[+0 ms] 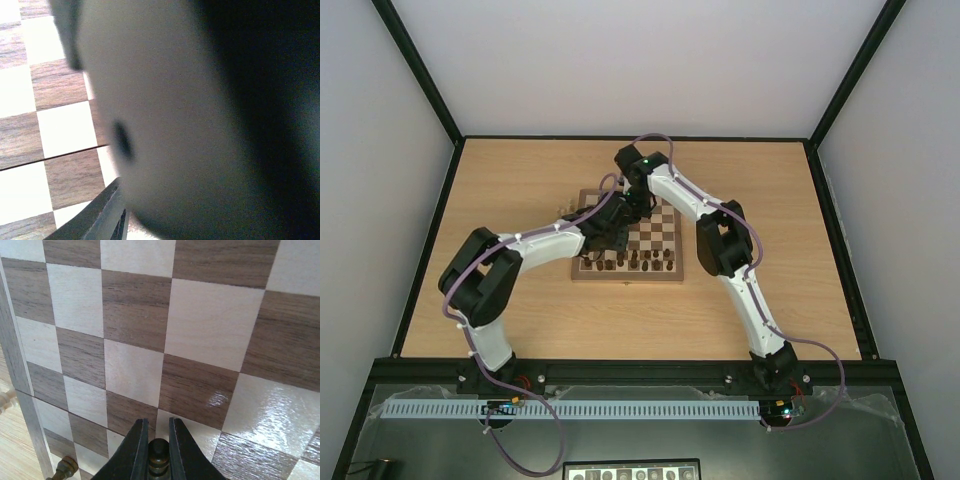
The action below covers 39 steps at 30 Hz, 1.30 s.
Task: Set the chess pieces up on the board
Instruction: Pick up the chess piece from the chessboard.
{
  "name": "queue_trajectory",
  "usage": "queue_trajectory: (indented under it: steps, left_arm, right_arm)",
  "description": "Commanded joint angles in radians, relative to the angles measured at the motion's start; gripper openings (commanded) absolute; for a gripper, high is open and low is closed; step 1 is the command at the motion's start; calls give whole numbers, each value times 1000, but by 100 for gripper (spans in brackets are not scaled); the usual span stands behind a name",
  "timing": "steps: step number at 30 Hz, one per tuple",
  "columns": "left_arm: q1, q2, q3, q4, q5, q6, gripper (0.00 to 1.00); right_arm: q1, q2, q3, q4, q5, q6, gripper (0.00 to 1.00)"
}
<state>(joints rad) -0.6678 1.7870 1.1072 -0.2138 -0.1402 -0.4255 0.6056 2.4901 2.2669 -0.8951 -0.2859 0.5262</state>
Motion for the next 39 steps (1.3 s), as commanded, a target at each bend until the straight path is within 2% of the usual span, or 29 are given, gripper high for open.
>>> queue_trajectory:
  steps: [1,10,14,19,27,39]
  left_arm:
    - [-5,35,25,58,-42,-7,38]
    - [-7,101,67,110,-64,1,38]
    - [-9,110,69,116,-51,-1,36]
    - [-12,103,62,107,-37,-6,33]
    - [-21,82,47,73,-27,-8,35]
    - [-29,66,16,66,-11,-15,30]
  right_arm:
    - [8,3,-29,-74,-18,-22,6]
    - [7,2,-43,-68,-50,-24,6]
    - [6,6,-41,-68,-57,-25,6]
    - [5,7,-41,-68,-59,-25,6]
    - [3,7,-40,-68,-59,-23,6]
    - [3,10,-37,-63,-49,-23,6]
